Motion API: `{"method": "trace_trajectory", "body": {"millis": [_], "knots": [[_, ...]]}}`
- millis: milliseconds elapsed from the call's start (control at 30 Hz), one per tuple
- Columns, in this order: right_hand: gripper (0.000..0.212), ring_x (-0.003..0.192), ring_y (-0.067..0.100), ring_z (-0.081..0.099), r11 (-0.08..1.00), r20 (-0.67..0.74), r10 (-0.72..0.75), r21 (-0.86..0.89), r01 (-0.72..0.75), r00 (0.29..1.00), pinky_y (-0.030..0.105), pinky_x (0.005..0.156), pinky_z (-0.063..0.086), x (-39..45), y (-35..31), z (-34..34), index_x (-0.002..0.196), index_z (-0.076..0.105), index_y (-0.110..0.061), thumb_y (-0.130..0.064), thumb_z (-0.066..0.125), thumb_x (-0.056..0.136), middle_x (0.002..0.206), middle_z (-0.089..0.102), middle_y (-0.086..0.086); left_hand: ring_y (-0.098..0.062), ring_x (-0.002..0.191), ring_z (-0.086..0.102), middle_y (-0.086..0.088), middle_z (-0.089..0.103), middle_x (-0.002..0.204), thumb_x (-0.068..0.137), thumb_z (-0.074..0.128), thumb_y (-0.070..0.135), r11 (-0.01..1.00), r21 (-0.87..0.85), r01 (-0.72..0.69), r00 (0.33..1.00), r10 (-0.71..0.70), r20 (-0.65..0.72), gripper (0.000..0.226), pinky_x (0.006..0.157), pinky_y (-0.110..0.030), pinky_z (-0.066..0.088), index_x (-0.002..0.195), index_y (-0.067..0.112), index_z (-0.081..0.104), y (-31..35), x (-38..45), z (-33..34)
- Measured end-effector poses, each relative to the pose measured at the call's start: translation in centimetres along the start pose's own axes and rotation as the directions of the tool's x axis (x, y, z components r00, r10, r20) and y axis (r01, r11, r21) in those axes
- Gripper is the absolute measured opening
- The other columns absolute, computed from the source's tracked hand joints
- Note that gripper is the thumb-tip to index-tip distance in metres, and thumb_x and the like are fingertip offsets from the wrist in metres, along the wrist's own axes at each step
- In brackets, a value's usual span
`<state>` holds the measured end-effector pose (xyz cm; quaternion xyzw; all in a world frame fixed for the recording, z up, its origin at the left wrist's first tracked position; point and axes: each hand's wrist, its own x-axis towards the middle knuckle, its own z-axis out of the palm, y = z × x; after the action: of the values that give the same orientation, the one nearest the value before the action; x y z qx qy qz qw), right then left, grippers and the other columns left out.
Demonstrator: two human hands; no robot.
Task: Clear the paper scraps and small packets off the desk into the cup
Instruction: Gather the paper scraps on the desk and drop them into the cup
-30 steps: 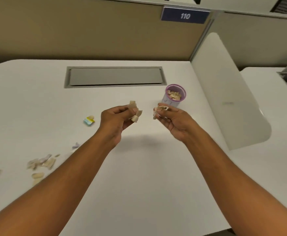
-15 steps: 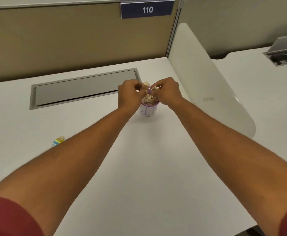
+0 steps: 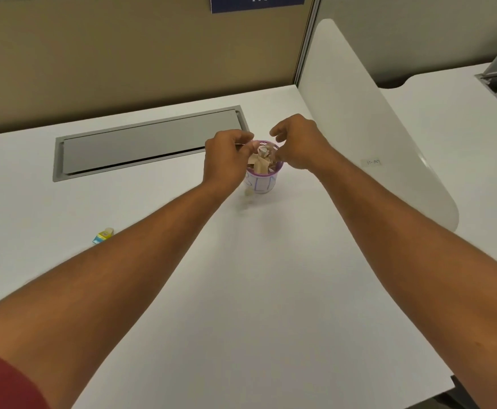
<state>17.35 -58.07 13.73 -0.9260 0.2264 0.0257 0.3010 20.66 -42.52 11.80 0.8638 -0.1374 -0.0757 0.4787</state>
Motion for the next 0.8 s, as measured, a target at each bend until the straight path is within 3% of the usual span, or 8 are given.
{"method": "trace_trajectory", "body": {"millis": [200, 267, 367, 433, 533, 633, 733, 800], "knots": [[0.026, 0.099, 0.027, 0.071, 0.996, -0.144, -0.084, -0.044, 0.079, 0.986, 0.037, 0.086, 0.060, -0.7, -0.5, 1.0, 0.113, 0.078, -0.012, -0.013, 0.078, 0.087, 0.113, 0.075, 0.009, -0.025, 0.107, 0.074, -0.012, 0.078, 0.118, 0.103, 0.067, 0.007, 0.991, -0.129, 0.033, 0.995, -0.045, -0.094, 0.023, 0.100, -0.043, 0.062, 0.123, 0.005, 0.077, -0.9, -0.8, -0.1], [0.028, 0.101, 0.030, 0.070, 0.988, -0.077, -0.119, -0.109, 0.110, 0.990, 0.038, 0.086, 0.059, -0.9, -0.8, 2.6, 0.114, 0.078, -0.014, -0.018, 0.077, 0.087, 0.114, 0.074, 0.010, -0.020, 0.101, 0.073, -0.008, 0.078, 0.113, 0.101, 0.067, 0.004, 0.992, -0.125, 0.018, 0.992, -0.033, -0.118, 0.021, 0.095, -0.038, 0.063, 0.120, 0.007, 0.077, -2.1, -1.5, -0.6], [0.024, 0.104, 0.030, 0.068, 0.952, 0.041, -0.191, -0.237, 0.195, 0.981, 0.032, 0.079, 0.051, -1.0, -0.4, 4.5, 0.115, 0.075, -0.014, -0.016, 0.067, 0.093, 0.113, 0.072, 0.011, -0.006, 0.086, 0.066, 0.000, 0.077, 0.105, 0.097, 0.071, 0.005, 1.000, -0.016, -0.004, 0.994, 0.002, -0.107, 0.018, 0.082, -0.011, 0.054, 0.109, 0.016, 0.079, -4.7, -3.4, -1.3], [0.022, 0.105, 0.032, 0.068, 0.912, 0.093, -0.236, -0.323, 0.254, 0.967, 0.033, 0.079, 0.052, -0.9, -0.1, 4.9, 0.113, 0.075, -0.013, -0.013, 0.065, 0.094, 0.114, 0.071, 0.013, -0.006, 0.084, 0.063, 0.001, 0.076, 0.103, 0.095, 0.072, 0.007, 0.999, 0.053, 0.004, 0.998, -0.001, -0.063, 0.018, 0.080, -0.012, 0.051, 0.107, 0.018, 0.079, -6.7, -4.9, -1.6], [0.028, 0.106, 0.034, 0.068, 0.874, 0.135, -0.225, -0.409, 0.261, 0.965, 0.038, 0.091, 0.058, -0.3, -0.4, 4.6, 0.118, 0.076, -0.015, -0.013, 0.071, 0.090, 0.122, 0.070, 0.014, -0.018, 0.103, 0.064, 0.000, 0.074, 0.109, 0.096, 0.073, 0.015, 0.985, 0.171, 0.023, 1.000, -0.025, 0.011, 0.015, 0.091, -0.030, 0.050, 0.110, 0.019, 0.078, -9.8, -7.1, -2.0], [0.029, 0.096, 0.030, 0.068, 0.909, 0.130, -0.195, -0.349, 0.229, 0.972, 0.035, 0.084, 0.057, 0.1, -1.2, 3.3, 0.114, 0.078, -0.014, -0.015, 0.078, 0.085, 0.117, 0.072, 0.014, -0.028, 0.131, 0.054, -0.003, 0.067, 0.132, 0.100, 0.070, 0.030, 0.935, 0.354, 0.015, 0.994, -0.052, 0.095, 0.023, 0.105, -0.038, 0.044, 0.120, 0.020, 0.075, -13.1, -9.2, -2.4], [0.023, 0.085, 0.026, 0.068, 0.943, 0.022, -0.188, -0.274, 0.187, 0.982, 0.028, 0.074, 0.051, 0.6, -1.6, 1.2, 0.104, 0.081, -0.015, -0.010, 0.082, 0.082, 0.104, 0.076, 0.012, -0.036, 0.157, 0.030, -0.009, 0.042, 0.165, 0.106, 0.054, 0.050, 0.842, 0.531, -0.094, 0.979, -0.019, 0.205, 0.050, 0.127, -0.053, 0.024, 0.147, 0.021, 0.059, -16.0, -11.6, -2.2], [0.020, 0.087, 0.027, 0.070, 0.944, 0.014, -0.191, -0.273, 0.188, 0.981, 0.028, 0.072, 0.050, 0.8, -1.8, 0.3, 0.099, 0.082, -0.015, -0.010, 0.084, 0.079, 0.100, 0.077, 0.011, -0.035, 0.165, 0.009, -0.006, 0.018, 0.177, 0.107, 0.031, 0.065, 0.790, 0.590, -0.163, 0.963, -0.003, 0.270, 0.070, 0.132, -0.056, 0.009, 0.163, 0.023, 0.037, -17.4, -13.0, -1.9]]}}
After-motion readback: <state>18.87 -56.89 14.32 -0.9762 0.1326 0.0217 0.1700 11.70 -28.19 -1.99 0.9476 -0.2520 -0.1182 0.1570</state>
